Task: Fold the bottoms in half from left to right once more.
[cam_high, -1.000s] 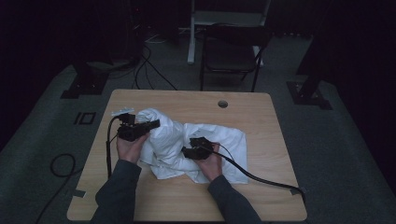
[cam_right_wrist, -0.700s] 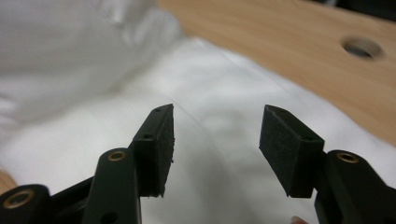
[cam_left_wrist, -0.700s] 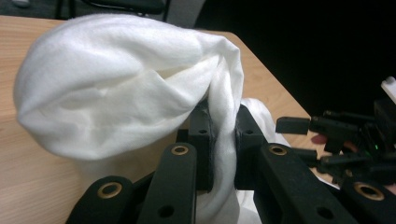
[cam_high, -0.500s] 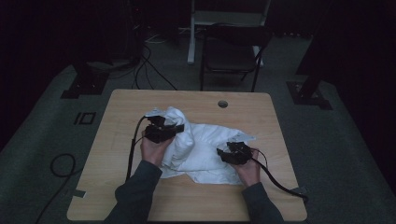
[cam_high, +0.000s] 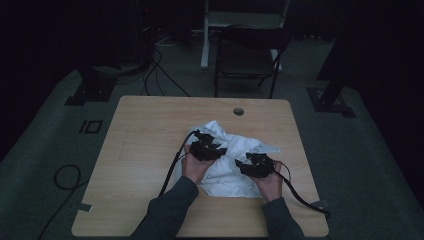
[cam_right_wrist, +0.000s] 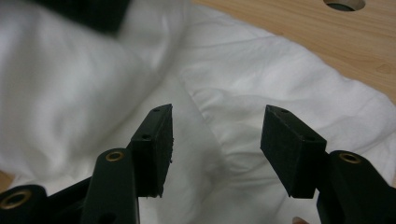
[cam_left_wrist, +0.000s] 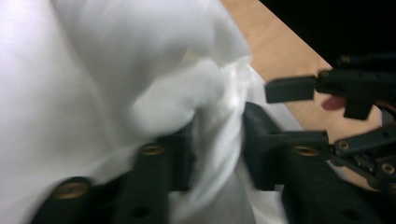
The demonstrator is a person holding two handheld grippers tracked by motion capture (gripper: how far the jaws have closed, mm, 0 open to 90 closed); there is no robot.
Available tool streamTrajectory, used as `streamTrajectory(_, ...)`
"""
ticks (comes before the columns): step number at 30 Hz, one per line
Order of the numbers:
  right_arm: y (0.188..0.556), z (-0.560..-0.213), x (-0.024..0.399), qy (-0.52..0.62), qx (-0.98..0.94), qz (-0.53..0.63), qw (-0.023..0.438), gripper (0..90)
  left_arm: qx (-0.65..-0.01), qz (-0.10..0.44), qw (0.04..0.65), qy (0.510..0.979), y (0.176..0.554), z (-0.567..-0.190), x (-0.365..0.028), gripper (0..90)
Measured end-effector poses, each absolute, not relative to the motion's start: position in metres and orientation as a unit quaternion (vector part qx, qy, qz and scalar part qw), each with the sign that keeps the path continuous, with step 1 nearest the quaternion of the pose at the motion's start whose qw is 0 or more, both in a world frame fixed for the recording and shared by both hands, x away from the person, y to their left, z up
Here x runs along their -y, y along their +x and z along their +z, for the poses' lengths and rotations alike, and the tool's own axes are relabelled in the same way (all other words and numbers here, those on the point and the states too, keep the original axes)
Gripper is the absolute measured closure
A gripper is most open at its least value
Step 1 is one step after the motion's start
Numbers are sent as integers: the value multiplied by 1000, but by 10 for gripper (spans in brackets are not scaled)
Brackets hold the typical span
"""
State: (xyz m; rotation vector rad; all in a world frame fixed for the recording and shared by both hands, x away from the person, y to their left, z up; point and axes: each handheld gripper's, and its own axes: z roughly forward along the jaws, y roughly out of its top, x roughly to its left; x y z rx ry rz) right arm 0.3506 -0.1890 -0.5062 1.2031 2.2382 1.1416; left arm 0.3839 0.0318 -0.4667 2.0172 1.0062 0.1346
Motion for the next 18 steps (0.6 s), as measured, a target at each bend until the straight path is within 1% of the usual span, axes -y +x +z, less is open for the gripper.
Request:
streamTrajectory(1, 350, -504, 190, 425, -790, 408, 172, 429, -400, 57, 427, 809, 383, -466, -32, 566)
streamTrajectory(4, 346, -499, 190, 417, -788, 422, 164, 422, -402, 49, 440, 802, 384, -463, -36, 517)
streamTrajectory(10, 330, -482, 181, 375, -786, 476, 124, 410, -407, 40, 446, 796, 385, -461, -40, 509)
streamTrajectory(12, 324, -476, 176, 359, -787, 488, 118, 422, -409, 39, 445, 795, 385, -462, -39, 509)
streamTrajectory(14, 321, -474, 173, 347, -786, 502, 100, 439, -413, 36, 445, 794, 386, -463, -39, 510)
streamTrajectory(15, 321, -475, 170, 343, -788, 502, 92, 471, -415, 34, 446, 792, 387, -463, -39, 510)
streamTrajectory(16, 321, -479, 166, 342, -794, 493, 97, 553, -414, 31, 448, 792, 387, -463, -39, 507)
streamTrajectory(17, 322, -483, 164, 343, -799, 484, 97, 686, -414, 29, 449, 791, 387, -463, -39, 498)
streamTrajectory(18, 324, -487, 162, 347, -803, 475, 93, 769, -412, 23, 452, 791, 386, -462, -40, 488)
